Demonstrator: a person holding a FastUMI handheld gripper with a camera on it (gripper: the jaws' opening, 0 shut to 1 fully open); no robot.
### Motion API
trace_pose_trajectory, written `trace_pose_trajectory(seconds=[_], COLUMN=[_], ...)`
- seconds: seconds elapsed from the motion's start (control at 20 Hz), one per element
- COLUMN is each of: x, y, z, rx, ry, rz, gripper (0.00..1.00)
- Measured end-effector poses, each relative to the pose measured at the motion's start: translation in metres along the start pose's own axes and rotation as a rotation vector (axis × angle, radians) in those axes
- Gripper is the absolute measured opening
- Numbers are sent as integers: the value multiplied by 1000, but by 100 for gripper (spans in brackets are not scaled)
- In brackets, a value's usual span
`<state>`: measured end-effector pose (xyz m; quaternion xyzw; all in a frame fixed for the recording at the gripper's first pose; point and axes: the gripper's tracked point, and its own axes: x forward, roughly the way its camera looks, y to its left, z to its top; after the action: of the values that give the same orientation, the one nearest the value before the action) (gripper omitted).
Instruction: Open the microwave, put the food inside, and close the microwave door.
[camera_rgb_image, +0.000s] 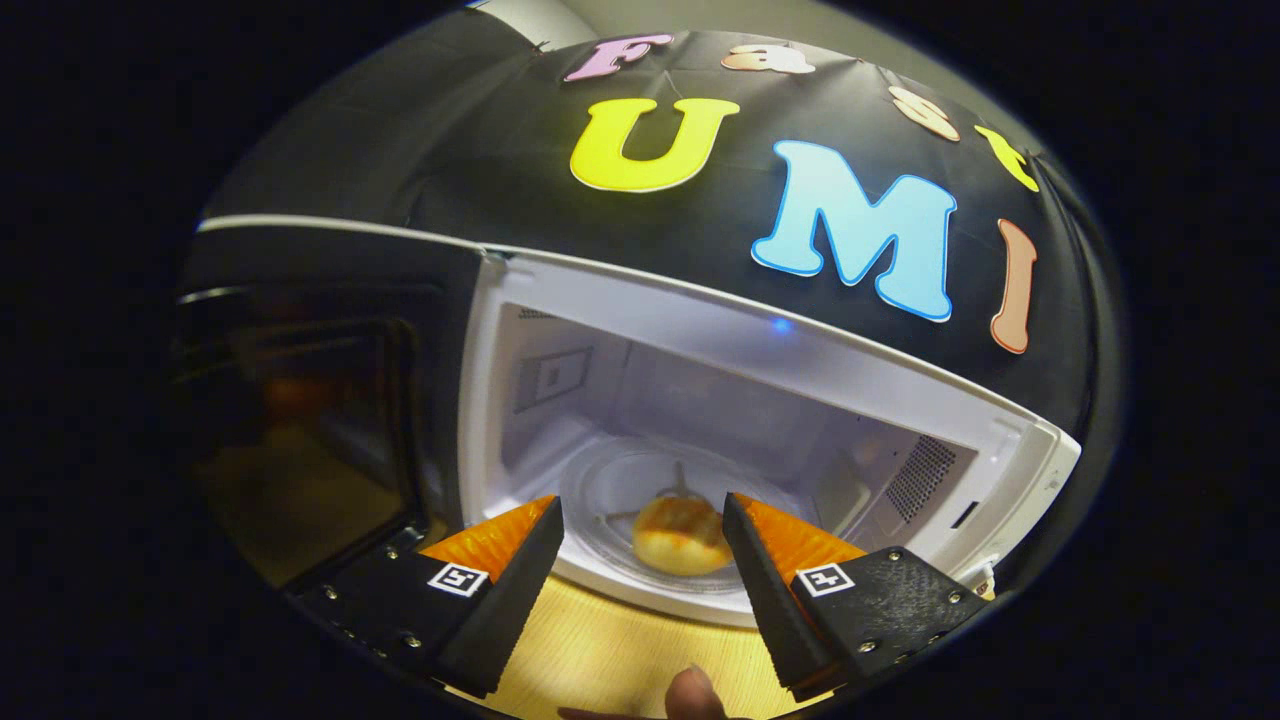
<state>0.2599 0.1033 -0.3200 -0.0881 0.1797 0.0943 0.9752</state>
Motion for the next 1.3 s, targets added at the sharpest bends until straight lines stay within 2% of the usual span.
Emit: trace_pose_trajectory(seconds=[0.15, 0.4, 0.7, 0.85, 1.2, 1.3], x=[-65, -176, -269, -300, -329, -325], y=[17, 48, 97, 130, 216, 228], z=[11, 27, 35, 44, 50, 49], rx=[79, 138, 229, 294, 272, 244], ry=[-40, -125, -171, -188, -223, -246], rz=[109, 271, 425, 503, 652, 626], gripper=[96, 96, 96, 96, 96, 96])
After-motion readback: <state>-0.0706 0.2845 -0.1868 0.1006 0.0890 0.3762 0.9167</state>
